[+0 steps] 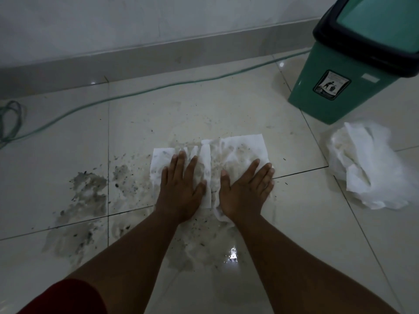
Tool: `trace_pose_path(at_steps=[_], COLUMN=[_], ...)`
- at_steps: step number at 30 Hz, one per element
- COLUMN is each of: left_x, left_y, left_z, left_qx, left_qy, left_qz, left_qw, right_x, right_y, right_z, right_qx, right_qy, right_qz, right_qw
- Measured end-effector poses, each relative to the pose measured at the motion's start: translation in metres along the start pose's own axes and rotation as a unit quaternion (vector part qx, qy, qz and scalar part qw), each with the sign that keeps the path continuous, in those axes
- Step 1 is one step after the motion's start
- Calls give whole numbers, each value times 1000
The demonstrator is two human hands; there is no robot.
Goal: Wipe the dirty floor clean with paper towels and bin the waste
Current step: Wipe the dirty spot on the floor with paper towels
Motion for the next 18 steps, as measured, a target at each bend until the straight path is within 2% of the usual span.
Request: trace_pose_path(at_steps=[8,12,18], left_x=[14,32,54], left_y=[21,20,18], left_z=[10,12,23], left_qx=[4,-19,-25], left_qy=[-19,-16,-104], left_qz=[18,-10,-34], left_qw=[1000,1000,994], right_x=[4,3,-14], right_y=[25,32,41], right_z=[21,40,87], right_qx=[72,124,216], right_qy=[-34,-75,-86], right_qz=[-10,-10,74], right_qw=[997,989,970])
Point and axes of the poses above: each hand's wrist, its own y-axis towards the middle knuckle, its own x-axis out of the back of the hand, z = x × y, the point moved 8 cm from there along y, towards the middle knuckle, and after that the axes turned 13 degrees about z, right-handed, at the moved point
